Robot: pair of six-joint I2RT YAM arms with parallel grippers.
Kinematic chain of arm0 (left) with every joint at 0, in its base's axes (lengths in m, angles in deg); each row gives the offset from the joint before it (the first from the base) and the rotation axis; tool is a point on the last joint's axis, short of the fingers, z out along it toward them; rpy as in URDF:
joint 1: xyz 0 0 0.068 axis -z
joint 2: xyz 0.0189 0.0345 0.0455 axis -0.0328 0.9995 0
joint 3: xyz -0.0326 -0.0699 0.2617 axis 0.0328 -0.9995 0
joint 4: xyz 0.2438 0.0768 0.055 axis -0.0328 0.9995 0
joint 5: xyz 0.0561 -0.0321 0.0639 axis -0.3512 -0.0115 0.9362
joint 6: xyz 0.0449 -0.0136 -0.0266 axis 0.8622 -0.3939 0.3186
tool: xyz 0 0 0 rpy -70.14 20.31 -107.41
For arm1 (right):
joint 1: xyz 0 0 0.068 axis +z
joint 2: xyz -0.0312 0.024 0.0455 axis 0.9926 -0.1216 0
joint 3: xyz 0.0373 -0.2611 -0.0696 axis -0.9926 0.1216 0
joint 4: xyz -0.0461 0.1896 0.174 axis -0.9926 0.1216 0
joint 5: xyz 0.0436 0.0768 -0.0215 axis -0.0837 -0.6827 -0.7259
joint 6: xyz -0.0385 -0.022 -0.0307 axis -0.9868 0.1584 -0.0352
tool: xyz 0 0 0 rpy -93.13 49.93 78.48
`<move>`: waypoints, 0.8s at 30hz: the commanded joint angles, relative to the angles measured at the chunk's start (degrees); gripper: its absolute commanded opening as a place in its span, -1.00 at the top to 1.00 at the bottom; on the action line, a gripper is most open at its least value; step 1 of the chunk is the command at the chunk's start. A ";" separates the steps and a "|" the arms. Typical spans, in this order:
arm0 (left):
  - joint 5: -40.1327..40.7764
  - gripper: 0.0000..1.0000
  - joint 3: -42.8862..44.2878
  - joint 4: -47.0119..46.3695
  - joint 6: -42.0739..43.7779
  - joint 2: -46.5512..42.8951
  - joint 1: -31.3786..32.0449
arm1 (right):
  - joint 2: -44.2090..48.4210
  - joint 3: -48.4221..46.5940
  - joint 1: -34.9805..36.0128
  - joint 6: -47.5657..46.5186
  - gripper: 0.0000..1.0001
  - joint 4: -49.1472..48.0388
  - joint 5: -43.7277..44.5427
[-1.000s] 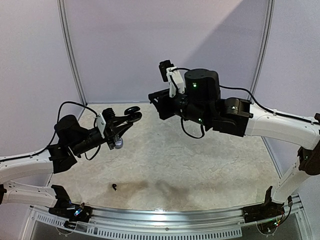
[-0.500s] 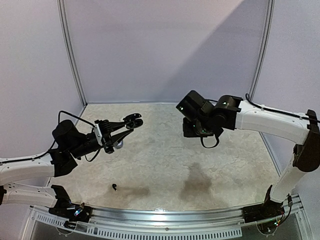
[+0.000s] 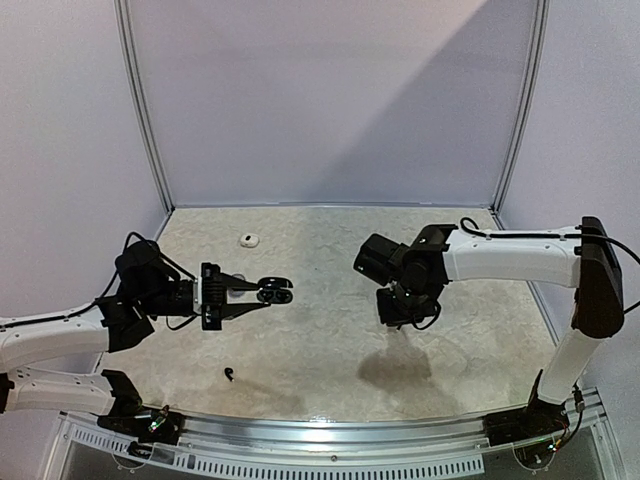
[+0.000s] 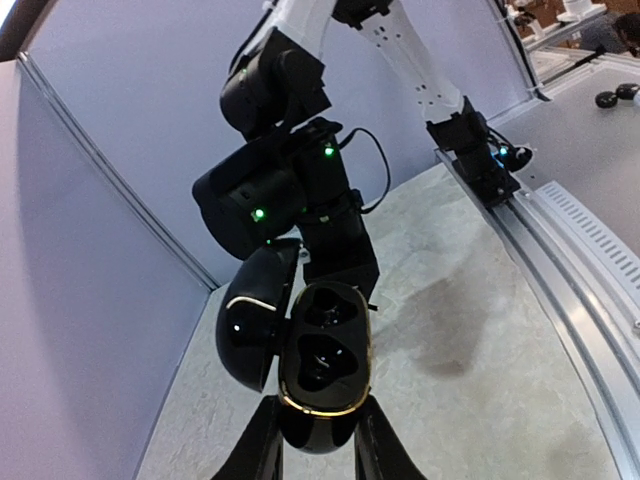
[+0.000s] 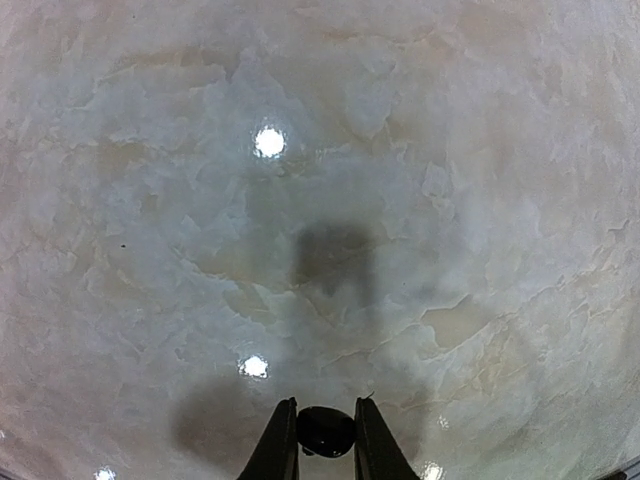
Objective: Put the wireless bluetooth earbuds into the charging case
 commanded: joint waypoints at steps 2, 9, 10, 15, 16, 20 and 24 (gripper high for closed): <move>-4.80 1.00 -2.74 6.56 5.58 -2.01 -0.72 | -1.02 1.81 -0.42 -0.20 1.00 -1.54 -2.49; -3.69 1.00 -3.38 12.13 12.30 -4.82 0.77 | -2.52 2.06 -0.38 -0.63 1.00 -0.93 -2.69; -3.58 1.00 -3.40 12.72 13.28 -5.24 0.94 | -2.79 2.03 -0.42 -0.80 1.00 -0.97 -2.85; -3.17 1.00 -4.07 15.05 18.04 -6.75 1.90 | -3.66 1.86 -0.41 -1.30 1.00 -0.88 -2.87; -3.06 1.00 -4.13 15.17 18.69 -6.92 2.01 | -3.74 1.78 -0.39 -1.44 1.00 -0.81 -2.80; -2.54 1.00 -3.98 15.90 20.45 -6.94 2.12 | -4.22 0.88 -0.50 -1.97 1.00 -0.28 -2.28; -2.99 1.00 -4.19 16.15 22.92 -6.95 2.12 | -4.93 -0.02 -0.55 -2.52 1.00 -0.16 -2.22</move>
